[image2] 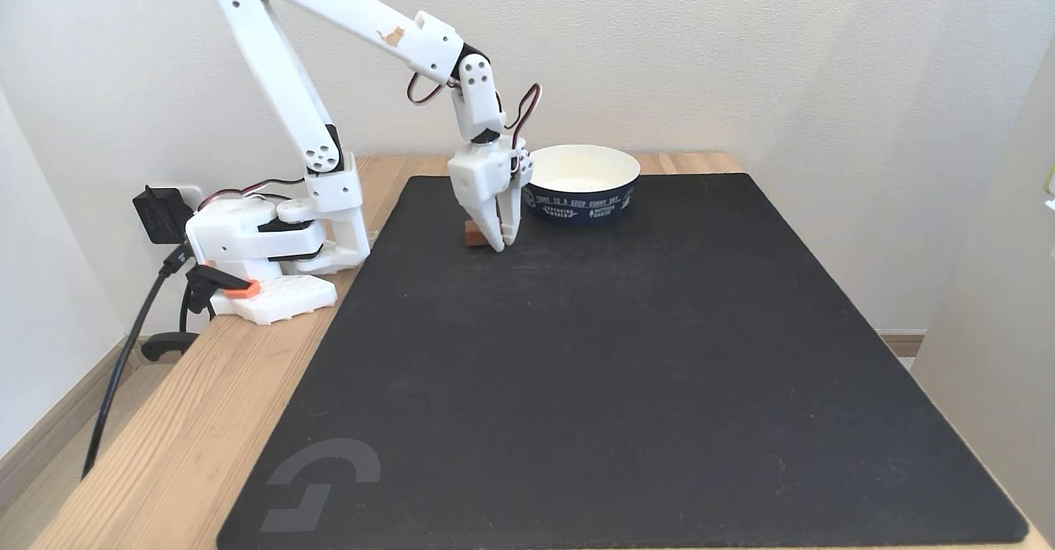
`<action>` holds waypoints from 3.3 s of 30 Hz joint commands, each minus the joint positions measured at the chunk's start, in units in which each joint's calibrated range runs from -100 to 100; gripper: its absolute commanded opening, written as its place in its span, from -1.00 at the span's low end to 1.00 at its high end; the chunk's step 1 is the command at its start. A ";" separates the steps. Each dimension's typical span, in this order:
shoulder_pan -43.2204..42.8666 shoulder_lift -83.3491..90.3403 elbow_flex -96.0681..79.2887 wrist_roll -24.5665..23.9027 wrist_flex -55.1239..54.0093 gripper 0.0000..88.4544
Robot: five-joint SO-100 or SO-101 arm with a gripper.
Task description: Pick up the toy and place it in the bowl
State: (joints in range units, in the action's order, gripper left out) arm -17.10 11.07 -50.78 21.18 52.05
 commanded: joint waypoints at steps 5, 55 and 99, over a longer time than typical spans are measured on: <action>0.33 0.64 -0.55 -0.20 -0.31 -0.90; -15.31 25.32 -22.54 -4.69 2.91 -0.90; -9.62 26.32 -20.74 -5.42 0.03 -0.90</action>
State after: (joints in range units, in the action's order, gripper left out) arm -30.00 36.80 -71.47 13.36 53.90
